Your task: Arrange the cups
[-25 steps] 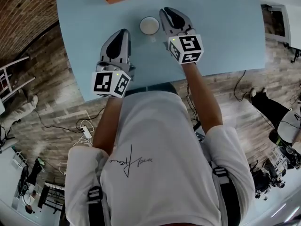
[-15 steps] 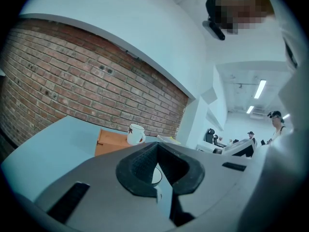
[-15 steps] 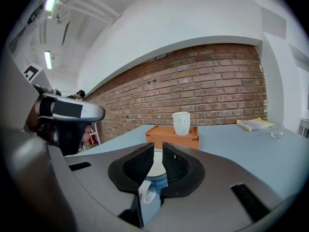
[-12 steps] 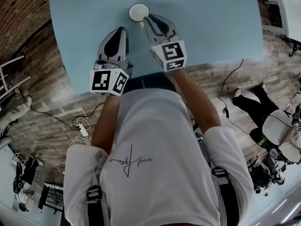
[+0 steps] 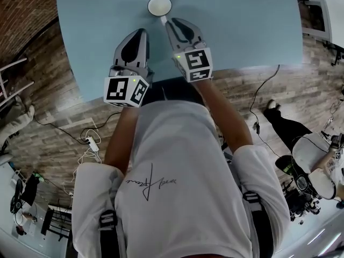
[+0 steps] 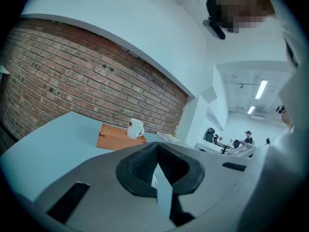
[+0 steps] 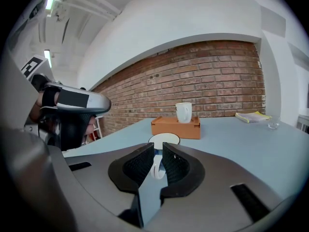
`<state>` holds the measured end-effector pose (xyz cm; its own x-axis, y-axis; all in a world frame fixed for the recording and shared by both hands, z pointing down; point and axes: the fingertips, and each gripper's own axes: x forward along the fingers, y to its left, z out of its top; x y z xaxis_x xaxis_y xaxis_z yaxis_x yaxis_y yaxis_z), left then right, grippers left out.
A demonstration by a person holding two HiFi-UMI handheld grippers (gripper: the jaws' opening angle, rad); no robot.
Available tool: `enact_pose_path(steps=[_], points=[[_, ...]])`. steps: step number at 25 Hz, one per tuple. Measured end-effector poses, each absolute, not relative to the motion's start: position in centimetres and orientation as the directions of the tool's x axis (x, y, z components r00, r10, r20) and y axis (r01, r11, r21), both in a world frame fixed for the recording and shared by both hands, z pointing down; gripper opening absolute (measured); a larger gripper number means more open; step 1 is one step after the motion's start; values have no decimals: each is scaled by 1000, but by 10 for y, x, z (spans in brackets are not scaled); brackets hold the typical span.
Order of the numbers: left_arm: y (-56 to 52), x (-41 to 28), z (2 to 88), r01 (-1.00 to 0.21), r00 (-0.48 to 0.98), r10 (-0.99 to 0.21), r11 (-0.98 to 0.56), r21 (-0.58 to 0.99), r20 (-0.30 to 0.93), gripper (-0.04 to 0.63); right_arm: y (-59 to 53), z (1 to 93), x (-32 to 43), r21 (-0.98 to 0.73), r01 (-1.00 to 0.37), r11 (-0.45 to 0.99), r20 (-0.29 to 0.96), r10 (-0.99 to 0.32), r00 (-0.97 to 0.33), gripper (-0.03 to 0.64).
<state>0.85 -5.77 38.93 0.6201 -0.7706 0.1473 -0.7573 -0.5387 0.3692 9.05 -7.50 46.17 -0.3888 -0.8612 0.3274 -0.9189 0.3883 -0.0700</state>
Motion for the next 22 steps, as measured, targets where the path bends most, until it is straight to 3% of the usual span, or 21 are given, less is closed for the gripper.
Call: enact_pose_path(steps=[22], points=[[-49, -2, 410, -767, 615, -764, -523, 372, 194, 8, -80, 507, 76, -73, -925, 374, 389, -843, -372, 86]])
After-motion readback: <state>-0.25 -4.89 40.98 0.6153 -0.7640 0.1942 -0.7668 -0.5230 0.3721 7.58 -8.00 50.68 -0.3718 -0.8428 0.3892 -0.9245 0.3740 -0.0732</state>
